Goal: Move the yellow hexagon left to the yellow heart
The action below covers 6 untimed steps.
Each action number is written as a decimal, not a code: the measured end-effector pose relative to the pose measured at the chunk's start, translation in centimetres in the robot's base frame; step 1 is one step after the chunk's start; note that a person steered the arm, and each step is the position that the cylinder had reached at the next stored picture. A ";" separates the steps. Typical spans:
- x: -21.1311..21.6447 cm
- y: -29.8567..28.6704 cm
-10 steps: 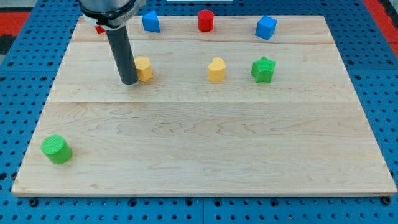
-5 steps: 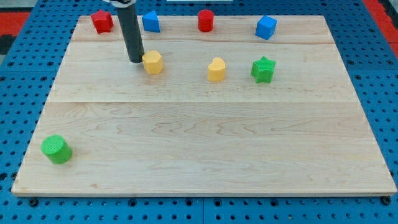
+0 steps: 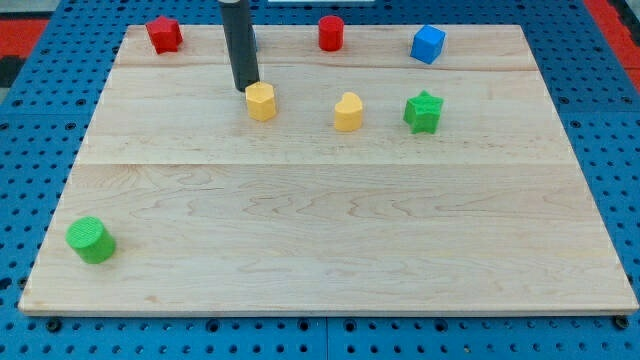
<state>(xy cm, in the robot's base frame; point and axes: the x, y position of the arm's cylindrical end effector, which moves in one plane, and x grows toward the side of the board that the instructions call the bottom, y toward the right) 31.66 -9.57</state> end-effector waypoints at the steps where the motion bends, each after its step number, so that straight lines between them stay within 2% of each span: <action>1: 1.1 0.0; 3: 2.2 0.3; 4: 2.2 -2.7; 5: 4.0 -7.7; 6: 11.8 -7.9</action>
